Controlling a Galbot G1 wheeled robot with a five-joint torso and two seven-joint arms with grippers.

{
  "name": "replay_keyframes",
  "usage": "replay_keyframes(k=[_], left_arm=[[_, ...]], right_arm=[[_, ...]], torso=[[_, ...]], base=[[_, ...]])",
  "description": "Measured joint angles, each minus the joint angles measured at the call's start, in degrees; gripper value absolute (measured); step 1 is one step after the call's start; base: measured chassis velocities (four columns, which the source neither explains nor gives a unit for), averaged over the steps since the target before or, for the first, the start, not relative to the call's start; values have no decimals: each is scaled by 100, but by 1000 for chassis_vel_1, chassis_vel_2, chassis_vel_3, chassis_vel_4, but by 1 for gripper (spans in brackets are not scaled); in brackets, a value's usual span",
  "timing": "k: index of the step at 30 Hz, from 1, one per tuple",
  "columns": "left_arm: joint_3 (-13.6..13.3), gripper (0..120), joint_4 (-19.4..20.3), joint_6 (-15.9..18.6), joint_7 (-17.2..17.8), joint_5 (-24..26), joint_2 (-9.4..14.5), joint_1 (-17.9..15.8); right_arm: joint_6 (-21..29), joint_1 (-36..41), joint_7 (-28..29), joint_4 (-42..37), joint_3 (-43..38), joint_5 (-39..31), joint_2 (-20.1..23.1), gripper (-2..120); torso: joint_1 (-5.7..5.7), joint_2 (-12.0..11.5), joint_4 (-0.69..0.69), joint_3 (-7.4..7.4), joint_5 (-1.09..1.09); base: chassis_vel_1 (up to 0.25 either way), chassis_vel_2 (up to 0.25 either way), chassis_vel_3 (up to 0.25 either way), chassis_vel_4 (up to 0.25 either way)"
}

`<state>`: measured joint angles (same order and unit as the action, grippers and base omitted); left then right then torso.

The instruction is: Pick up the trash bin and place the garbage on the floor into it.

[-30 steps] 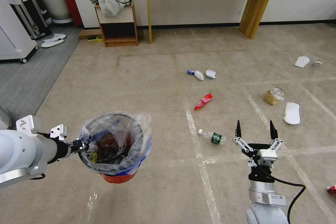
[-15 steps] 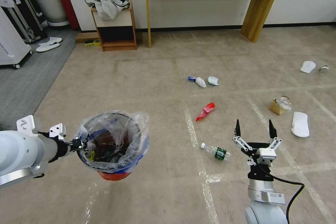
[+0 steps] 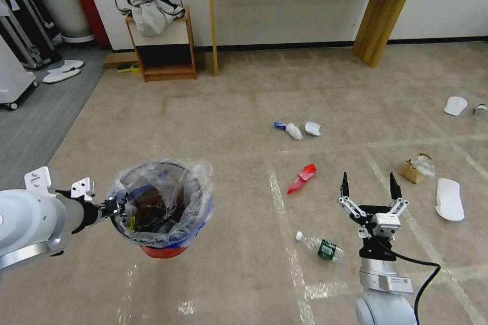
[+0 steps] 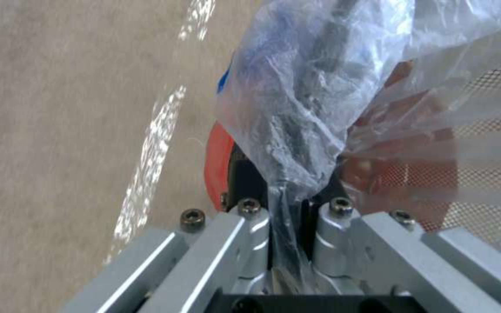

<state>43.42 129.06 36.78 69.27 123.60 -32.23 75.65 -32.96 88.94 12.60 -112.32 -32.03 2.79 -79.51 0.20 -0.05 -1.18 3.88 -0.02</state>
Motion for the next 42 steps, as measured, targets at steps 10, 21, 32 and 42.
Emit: replay_keyframes(k=[10,21,32,42], left_arm=[[-12,4,-40,-13,-34,-13,-8,-29],[-16,4,-45,-92,-31,-4,-30,-32],[-8,4,29,-102,-13,-20,-75,25],[4,4,125,-97,-15,-55,-103,86]], right_arm=[[-266,-108,-41,115,-40,29,-20,100],[-305,-107,-56,117,-53,6,-9,100],[-309,-78,-56,48,-71,5,3,100],[-320,-8,-28,2,-105,52,14,100]], torso=[[0,0,1,-1,0],[-1,0,2,-1,1],[-1,0,1,-1,1],[-1,0,0,-1,1]], base=[[-85,75,79,-76],[-4,-2,-3,-5],[-75,-66,-63,-72],[-110,-114,-116,-102]])
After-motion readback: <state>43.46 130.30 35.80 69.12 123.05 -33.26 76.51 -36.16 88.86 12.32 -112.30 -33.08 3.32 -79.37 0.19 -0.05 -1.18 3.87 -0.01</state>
